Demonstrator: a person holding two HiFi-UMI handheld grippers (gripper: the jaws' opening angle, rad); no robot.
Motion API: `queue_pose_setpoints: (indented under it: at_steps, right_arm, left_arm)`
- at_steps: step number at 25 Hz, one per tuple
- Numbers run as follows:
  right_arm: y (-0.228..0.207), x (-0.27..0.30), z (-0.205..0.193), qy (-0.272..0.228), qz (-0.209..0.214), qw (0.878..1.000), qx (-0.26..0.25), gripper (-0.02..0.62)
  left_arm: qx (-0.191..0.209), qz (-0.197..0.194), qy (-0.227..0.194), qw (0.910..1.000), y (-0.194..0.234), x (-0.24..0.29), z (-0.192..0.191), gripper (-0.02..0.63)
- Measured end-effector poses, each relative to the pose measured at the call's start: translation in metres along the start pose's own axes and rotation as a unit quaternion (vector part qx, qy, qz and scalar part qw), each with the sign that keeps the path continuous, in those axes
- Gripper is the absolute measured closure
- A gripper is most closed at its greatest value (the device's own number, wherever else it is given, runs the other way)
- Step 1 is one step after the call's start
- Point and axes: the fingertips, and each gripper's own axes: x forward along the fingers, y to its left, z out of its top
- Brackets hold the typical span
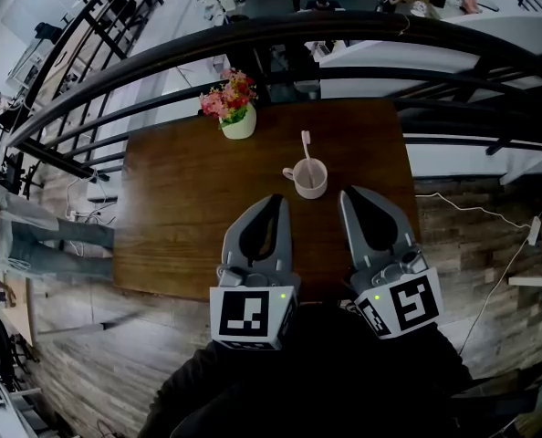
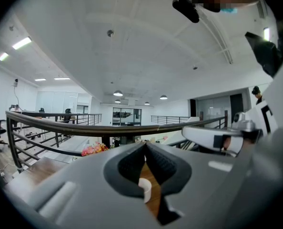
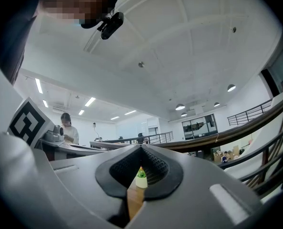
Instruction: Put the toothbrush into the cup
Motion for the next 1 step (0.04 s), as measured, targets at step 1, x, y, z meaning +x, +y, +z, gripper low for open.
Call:
queue_pose_setpoints:
  at_steps: [1]
  right_arm:
    - [0.0004,0.0005,-0.0008,0.001,0.001,1.0,0.0,0.597]
  left_arm:
    - [-0.001,0.001,0.001,1.0,0.0007,0.0002,-0.0004,0.598]
